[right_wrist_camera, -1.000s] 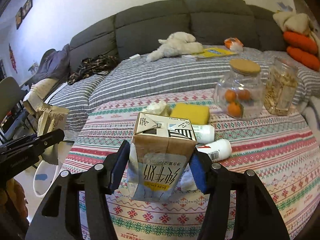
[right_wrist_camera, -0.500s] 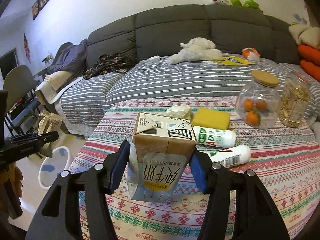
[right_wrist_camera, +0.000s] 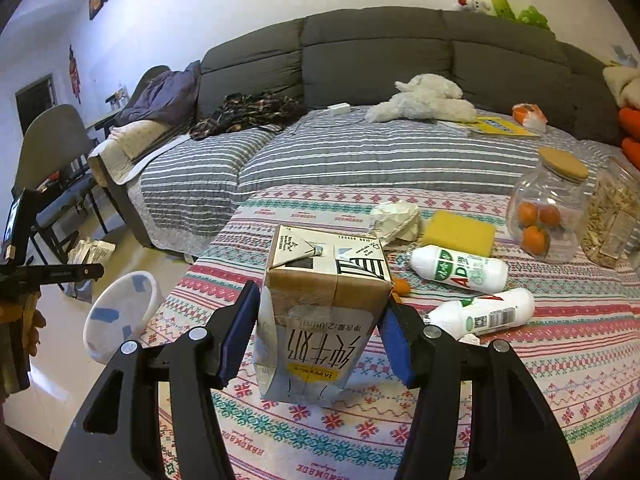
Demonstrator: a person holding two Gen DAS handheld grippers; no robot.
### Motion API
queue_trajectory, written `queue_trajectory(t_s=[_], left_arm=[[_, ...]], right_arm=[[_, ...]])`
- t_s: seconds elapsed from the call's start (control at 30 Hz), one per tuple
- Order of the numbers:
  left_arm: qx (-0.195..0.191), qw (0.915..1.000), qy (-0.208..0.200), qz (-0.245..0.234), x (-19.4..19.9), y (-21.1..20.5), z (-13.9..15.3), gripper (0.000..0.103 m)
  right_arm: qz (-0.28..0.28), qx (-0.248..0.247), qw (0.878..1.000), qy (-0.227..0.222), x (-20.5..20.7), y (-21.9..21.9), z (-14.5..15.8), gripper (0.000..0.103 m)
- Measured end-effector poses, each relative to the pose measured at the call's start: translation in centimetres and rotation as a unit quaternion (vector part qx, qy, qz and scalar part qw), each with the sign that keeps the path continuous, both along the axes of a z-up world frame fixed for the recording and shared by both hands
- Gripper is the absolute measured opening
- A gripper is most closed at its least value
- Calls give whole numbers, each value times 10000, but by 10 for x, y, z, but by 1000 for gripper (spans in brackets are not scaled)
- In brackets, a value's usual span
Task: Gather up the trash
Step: 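Carry the wrapper and carton to the white bin and open both grippers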
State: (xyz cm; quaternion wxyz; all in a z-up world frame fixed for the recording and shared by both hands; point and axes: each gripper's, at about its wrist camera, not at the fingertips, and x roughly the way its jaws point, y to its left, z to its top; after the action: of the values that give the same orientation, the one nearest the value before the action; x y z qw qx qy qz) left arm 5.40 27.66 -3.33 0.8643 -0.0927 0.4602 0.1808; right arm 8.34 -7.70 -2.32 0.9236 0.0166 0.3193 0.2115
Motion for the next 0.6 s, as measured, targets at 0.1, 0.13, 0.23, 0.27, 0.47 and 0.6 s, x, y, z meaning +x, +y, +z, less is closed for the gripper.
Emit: queue_trajectory(t_s=[0.1,0.13,0.23,0.27,0.47,0.6], left_arm=[[82,10000,-21,12,-5,0,5,67],[154,9999,10,11,-6,-2,6,72],[239,9996,133,21,-5,-1,4,80],[230,9995,193,57,-4,1,2,80],[-10,9997,87,217,-12,15,7,85],[-30,9991,-259,344,-22,21,26,88]], right_arm=[[84,-28,10000,-3,-4,6,0,57],[103,-35,9999,-5,-5,7,0,57],[190,-82,9998,-5,-8,16,-1,57],[223,-91,9997,-5,-9,19,-1,57],[356,-10,9993,65,-13,37,2,57],[480,202,9986,98,-14,63,7,57]])
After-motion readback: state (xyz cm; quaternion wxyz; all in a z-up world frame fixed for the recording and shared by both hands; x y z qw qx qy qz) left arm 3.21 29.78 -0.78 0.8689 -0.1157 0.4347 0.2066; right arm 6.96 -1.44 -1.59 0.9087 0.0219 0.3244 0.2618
